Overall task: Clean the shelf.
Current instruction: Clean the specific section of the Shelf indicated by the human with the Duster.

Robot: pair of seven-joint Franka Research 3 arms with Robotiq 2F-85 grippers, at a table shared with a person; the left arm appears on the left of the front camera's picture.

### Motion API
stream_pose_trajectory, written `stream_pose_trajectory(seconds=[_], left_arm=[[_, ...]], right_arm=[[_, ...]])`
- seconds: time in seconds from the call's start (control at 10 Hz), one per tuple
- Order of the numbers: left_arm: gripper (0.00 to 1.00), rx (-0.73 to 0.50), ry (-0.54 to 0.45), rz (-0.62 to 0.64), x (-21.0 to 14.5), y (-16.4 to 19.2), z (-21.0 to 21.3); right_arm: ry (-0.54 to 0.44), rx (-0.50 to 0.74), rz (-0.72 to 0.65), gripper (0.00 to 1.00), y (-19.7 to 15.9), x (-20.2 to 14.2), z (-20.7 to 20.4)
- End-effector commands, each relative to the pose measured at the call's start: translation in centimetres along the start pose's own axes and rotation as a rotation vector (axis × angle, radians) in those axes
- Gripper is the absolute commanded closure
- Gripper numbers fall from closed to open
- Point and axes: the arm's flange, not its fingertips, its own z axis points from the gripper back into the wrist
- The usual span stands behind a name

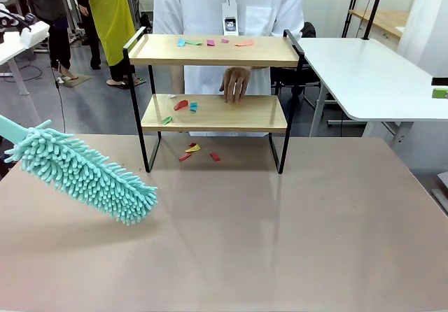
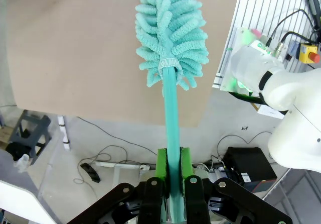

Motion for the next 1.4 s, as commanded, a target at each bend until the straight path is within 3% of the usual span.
stream_pose_trajectory(seconds=[0.0, 0.4, 0.6, 0.9, 1.3], left_arm=[[0.87, -0.003, -0.003, -0.001, -0.1, -0.1, 0.3], [0.87, 0.000, 0.000, 0.000, 0.0, 0.0, 0.0], [0.87, -0.020, -0.179, -0.029, -0.4, -0.9, -0.2], [0.87, -0.005, -0.296, -0.058, 1.1, -3.0, 0.2], [0.87, -0.011, -0.463, 0.156, 7.4, -6.1, 0.7]], right_arm=[[0.000, 0.001, 0.005, 0.00, 0.0, 0.2, -0.1], [0.000, 0.001, 0.005, 0.00, 0.0, 0.2, -0.1], [0.000, 0.001, 0.005, 0.00, 0.0, 0.2, -0.1], [0.000, 0.001, 0.005, 0.00, 0.0, 0.2, -0.1], [0.000, 0.001, 0.005, 0.00, 0.0, 0.2, -0.1]])
